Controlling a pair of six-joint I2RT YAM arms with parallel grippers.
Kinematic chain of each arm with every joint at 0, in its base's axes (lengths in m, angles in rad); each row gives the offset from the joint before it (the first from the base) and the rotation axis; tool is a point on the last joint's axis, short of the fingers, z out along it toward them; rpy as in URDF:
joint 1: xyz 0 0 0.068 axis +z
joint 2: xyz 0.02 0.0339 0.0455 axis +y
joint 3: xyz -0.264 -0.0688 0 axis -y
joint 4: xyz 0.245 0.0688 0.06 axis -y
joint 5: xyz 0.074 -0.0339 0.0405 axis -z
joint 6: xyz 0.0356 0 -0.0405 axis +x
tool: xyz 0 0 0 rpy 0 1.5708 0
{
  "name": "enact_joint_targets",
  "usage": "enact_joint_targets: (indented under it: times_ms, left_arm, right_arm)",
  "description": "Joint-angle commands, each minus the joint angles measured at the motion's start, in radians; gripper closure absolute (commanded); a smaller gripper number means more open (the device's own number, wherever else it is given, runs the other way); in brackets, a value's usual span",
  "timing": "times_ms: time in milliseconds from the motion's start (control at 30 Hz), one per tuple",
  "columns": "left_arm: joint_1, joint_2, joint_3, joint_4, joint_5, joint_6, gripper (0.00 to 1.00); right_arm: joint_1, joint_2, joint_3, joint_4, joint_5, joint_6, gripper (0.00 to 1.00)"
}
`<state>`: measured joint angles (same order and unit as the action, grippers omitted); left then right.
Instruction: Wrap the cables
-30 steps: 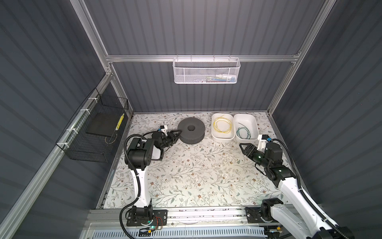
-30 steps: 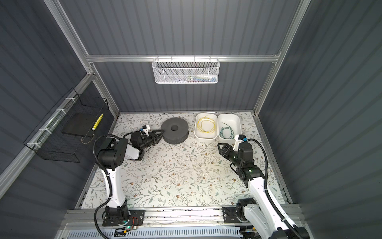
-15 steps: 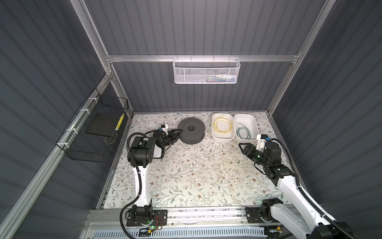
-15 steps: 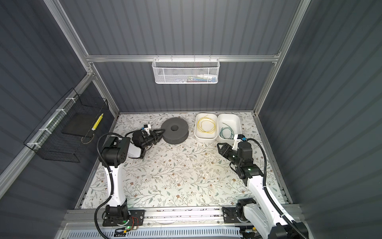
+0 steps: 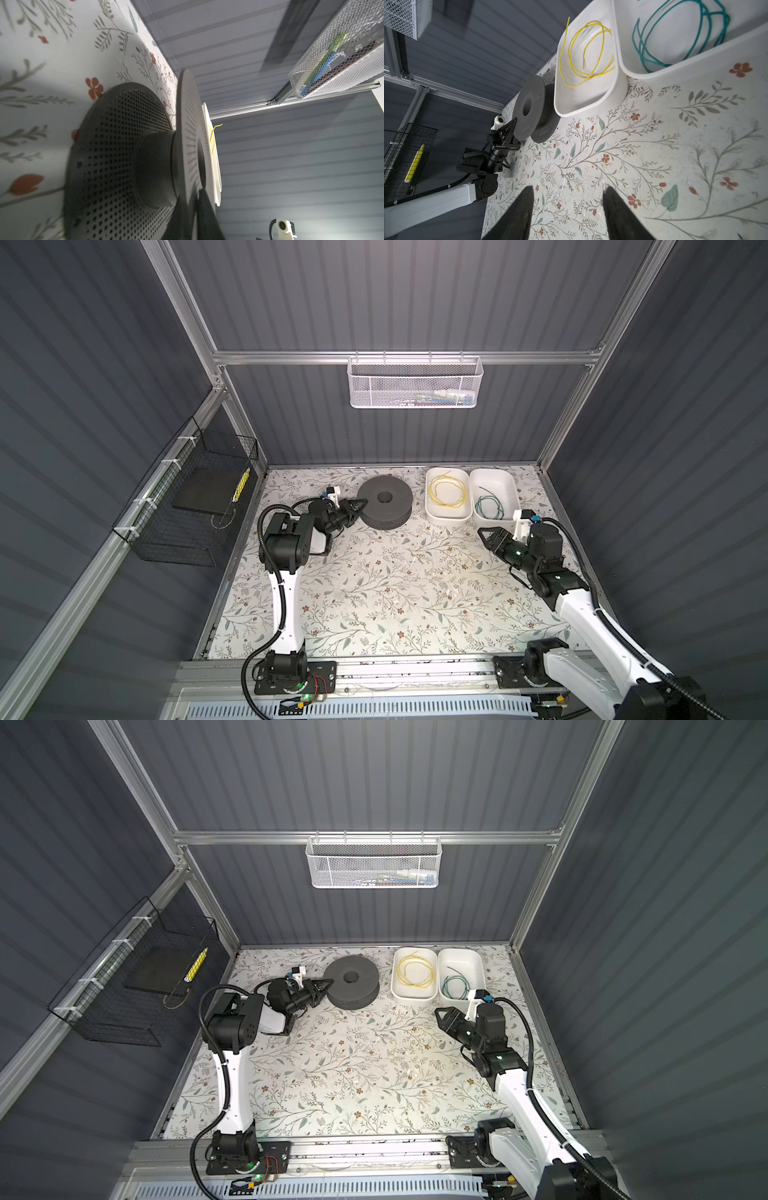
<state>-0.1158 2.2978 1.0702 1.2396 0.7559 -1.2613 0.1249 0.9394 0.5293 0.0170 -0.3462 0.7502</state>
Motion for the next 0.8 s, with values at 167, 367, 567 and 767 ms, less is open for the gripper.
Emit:
enact_joint_targets:
  times_ms: [167,367,567,767]
  left_arm:
    - [0.007,-0.041,-0.031,-0.012,-0.013,0.04,1.0]
    - [0.007,-0.229,-0.137,-0.067,-0.037,0.08,1.0]
    - [0.004,-0.487,-0.275,-0.199,-0.057,0.12,1.0]
    - [-0.097,-0.692,-0.457,-0.157,-0.101,0.032,1.0]
  right_arm:
    - [-0.002,-0.011,0.031,0.014,-0.024,-0.006,0.45]
    - [-0.002,-0.054,0.037,-0.021,-0.022,-0.017,0.45]
    - [-0.004,-0.125,0.046,-0.078,-0.02,-0.023,0.45]
    - [-0.004,-0.234,0.052,-0.16,-0.002,-0.028,0.44]
